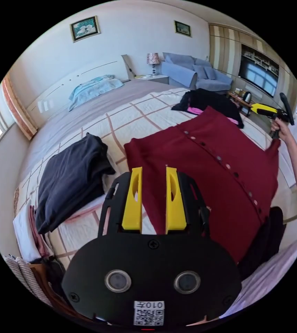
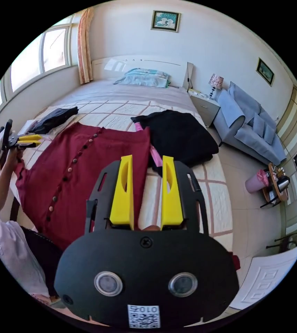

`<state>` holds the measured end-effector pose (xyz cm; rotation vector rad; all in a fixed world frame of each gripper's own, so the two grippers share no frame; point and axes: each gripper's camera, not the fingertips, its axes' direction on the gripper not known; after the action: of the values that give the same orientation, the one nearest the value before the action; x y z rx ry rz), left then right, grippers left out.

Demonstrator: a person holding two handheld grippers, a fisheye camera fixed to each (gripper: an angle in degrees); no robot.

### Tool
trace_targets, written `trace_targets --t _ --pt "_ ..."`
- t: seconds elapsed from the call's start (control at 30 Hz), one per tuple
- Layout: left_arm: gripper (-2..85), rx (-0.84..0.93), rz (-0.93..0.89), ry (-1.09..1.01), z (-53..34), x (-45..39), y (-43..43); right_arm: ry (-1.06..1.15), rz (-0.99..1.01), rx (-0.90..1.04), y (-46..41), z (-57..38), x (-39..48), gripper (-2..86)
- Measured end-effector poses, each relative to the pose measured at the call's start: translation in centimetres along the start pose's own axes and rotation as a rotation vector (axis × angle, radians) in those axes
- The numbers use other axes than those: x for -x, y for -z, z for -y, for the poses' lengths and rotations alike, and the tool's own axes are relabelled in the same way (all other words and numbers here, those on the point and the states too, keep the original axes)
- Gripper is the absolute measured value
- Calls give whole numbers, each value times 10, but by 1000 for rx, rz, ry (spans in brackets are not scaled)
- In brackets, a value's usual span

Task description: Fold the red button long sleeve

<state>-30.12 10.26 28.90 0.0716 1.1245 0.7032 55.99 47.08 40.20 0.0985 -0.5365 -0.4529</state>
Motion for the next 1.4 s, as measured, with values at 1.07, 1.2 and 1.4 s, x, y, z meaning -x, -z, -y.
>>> trace_targets --t 1.07,1.2,1.4 --pt "142 135 161 -115 -224 -49 71 -150 -7 77 106 -218 160 89" --pt "132 73 163 -70 -230 -50 75 -86 -20 112 103 -213 181 85" --pt "112 22 76 -208 -238 -44 98 -81 82 84 99 -209 194 81"
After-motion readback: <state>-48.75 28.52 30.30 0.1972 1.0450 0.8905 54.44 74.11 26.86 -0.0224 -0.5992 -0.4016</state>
